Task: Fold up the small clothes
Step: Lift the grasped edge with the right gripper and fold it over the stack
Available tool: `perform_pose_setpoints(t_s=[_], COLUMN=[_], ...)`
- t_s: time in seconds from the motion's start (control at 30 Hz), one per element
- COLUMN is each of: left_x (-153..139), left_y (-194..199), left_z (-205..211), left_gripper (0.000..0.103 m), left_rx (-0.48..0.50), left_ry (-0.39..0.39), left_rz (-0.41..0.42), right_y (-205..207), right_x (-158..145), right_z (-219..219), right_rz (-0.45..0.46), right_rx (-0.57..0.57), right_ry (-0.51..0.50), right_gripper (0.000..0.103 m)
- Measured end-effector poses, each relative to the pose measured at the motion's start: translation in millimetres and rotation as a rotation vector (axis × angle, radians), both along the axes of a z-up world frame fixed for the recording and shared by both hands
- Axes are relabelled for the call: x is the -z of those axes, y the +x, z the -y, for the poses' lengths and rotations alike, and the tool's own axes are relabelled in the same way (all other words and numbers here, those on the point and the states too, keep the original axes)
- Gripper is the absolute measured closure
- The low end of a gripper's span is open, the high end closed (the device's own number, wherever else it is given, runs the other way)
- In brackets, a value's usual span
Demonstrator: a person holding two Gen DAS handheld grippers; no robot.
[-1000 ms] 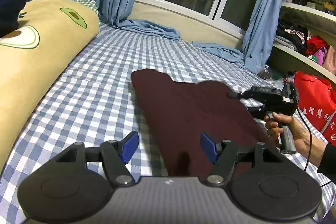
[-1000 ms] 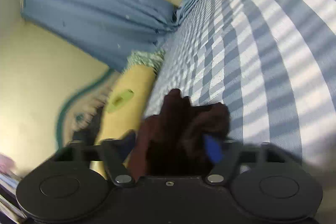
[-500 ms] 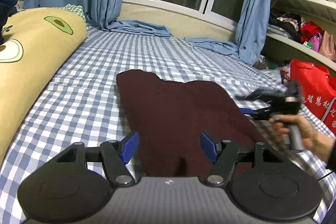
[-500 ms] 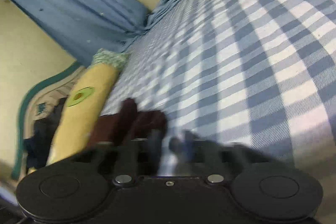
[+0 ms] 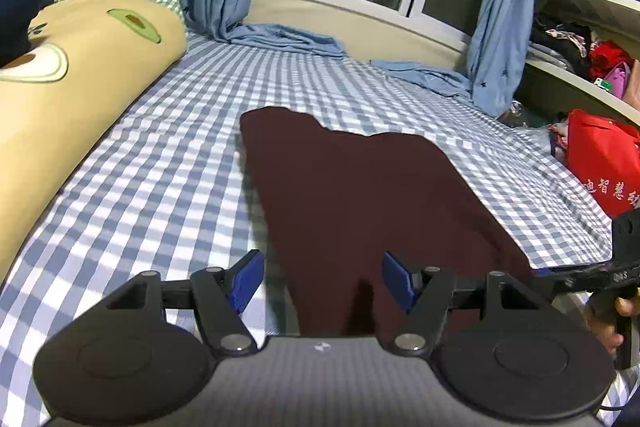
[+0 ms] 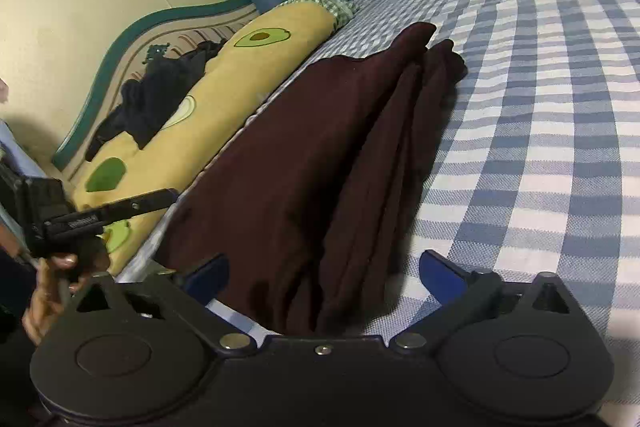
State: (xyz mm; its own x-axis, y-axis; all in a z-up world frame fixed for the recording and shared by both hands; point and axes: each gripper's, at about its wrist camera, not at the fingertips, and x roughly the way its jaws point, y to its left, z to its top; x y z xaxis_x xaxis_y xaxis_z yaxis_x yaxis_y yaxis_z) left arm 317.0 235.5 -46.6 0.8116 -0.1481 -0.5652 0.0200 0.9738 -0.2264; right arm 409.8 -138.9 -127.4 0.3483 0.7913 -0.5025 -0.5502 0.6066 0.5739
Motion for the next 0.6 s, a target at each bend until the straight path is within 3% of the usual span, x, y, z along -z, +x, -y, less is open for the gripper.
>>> perform_pose_setpoints(t_s=[0.07,0.13,0.2,0.27,0.33,0.4,0.43,0.47,0.5,0.6], left_x=[0,-3,-3,-1,2,1,-1,-3,-5,-9], left_y=[-1,-5,-6,-4,-3,-4,-5,-7,-9,-12], left_z=[-2,-3,-3,-4,-3,0,1,4,8,19], left_gripper=[0.033,0.032,0.03,0.03,0.03,0.03,0.03,0.028,0.024,0.022], left_rx=[-0.011,-0.011,-0.013,-0.014,-0.013,-0.011,-0.01,-0.005,-0.003,-0.001], left_ry=[0.0,-0.001,0.003,0.004,0.005,0.012,0.015,0.022,0.042,0.103], left_rz=[-0.004,0.003,0.005,-0.006,-0.017,-0.014,-0.009,-0.002,0.009,0.027], right_y=[2,3,-3,-8,-10,-13,-14,-19,-25,-37], right_x=[7,13,14,27,41,31,22,14,4,-27], right_z=[6,20,25,33,31,29,27,27,28,26], right_rz=[-0.077,-0.114,-0.134,-0.201,-0.207,-0.183,-0.164,-0.135,-0.091,0.033], right_rx=[0.035,0.075,0.11,0.164,0.191,0.18,0.164,0.168,0.186,0.168], right_ry=[0.087,0.228,0.297,0.341,0.251,0.209,0.16,0.12,0.087,0.057], right_gripper=[0.064,0.07,0.077,0.078,0.079,0.065,0.06,0.048,0.044,0.044])
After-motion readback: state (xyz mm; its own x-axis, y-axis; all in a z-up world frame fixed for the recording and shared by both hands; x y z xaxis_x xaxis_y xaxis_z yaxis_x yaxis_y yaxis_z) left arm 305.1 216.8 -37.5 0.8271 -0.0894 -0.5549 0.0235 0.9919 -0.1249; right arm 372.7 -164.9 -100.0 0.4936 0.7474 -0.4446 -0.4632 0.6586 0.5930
